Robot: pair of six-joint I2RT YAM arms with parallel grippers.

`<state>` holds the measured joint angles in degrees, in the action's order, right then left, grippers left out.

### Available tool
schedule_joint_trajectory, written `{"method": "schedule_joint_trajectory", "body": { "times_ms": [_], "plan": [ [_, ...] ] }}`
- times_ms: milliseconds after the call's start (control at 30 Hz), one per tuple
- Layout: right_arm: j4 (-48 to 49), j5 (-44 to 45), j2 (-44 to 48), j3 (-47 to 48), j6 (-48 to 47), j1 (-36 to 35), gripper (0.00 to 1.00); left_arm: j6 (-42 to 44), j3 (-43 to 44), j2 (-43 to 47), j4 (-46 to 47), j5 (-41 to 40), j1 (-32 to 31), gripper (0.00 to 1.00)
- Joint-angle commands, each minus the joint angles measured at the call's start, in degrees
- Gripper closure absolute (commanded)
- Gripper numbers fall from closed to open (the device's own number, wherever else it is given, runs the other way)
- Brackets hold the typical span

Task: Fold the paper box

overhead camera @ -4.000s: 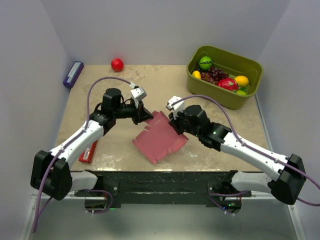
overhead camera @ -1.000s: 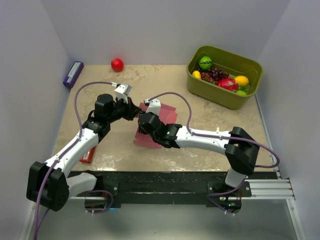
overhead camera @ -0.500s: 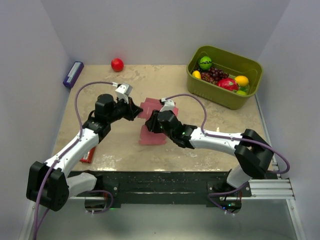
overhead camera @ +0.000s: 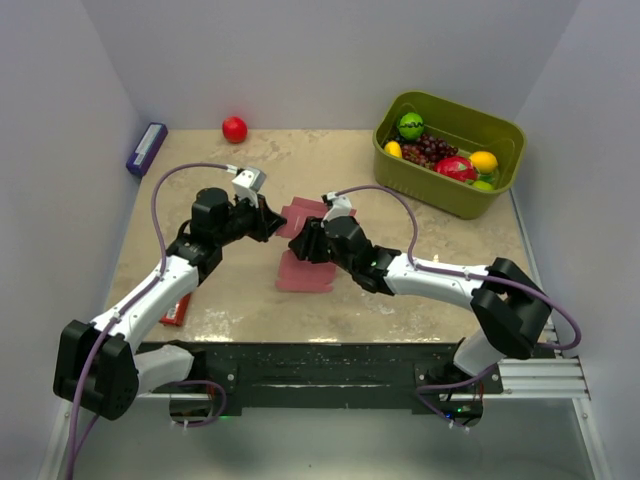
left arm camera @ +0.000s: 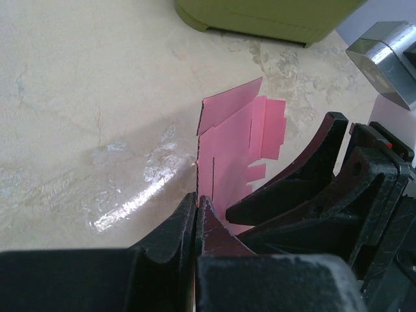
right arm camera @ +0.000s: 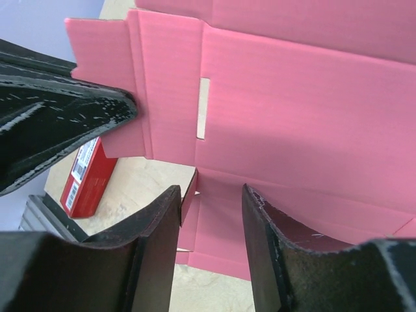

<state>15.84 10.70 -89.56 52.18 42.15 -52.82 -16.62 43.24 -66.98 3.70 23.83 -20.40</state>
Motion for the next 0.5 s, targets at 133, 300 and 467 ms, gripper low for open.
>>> {"method": "schedule_joint_trajectory", "body": {
  "times_ms": [133,300,467],
  "plan": [
    [-5.4,1.9,2.7,5.7,-2.3,-0.1,0.54,1.5,0.3,-0.3,1.5,0.4,-0.3,1.0],
    [-5.5,2.0,2.2,5.0,-2.4,-0.1,0.59,1.5,0.3,-0.2,1.5,0.5,-0.3,1.0],
    [-5.7,2.2,2.3,4.4,-3.3,-0.2,0.65,1.5,0.3,-0.2,1.5,0.6,-0.3,1.0]
  ]
}}
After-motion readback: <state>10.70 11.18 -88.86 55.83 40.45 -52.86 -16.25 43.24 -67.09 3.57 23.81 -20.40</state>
